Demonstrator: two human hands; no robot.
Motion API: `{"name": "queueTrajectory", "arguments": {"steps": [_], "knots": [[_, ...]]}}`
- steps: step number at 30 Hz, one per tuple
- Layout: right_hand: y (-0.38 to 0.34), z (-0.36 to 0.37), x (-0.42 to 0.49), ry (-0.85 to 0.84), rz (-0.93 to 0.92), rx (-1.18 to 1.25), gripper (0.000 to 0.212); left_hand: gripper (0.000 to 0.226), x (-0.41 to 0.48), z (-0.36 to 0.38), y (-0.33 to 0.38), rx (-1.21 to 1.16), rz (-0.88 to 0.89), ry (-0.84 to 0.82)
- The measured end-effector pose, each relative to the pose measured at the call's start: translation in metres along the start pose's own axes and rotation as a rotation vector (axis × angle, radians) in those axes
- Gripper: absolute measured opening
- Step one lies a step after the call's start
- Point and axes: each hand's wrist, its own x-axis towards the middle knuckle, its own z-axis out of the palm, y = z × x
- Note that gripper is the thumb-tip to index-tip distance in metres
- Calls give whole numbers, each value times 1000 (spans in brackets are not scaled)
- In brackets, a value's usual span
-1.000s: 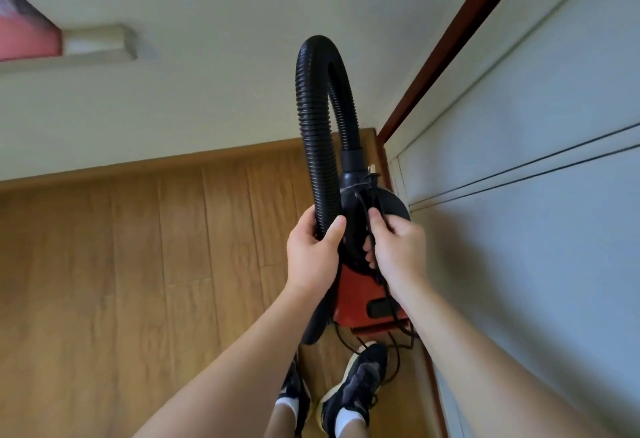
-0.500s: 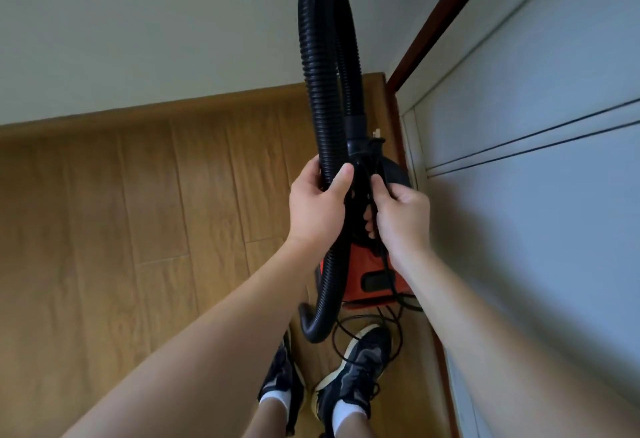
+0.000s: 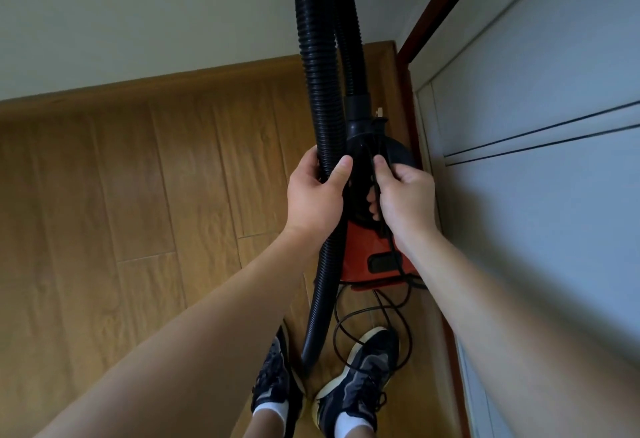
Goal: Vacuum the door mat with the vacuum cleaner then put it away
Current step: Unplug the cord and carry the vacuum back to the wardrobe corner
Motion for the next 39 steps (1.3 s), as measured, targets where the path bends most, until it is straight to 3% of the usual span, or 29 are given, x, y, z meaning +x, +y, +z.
{"name": "queueTrajectory", "arguments": {"steps": [39], "knots": [[56, 14, 32, -62, -7, 28, 33, 21, 27, -5, -55, 123, 4, -6]]}}
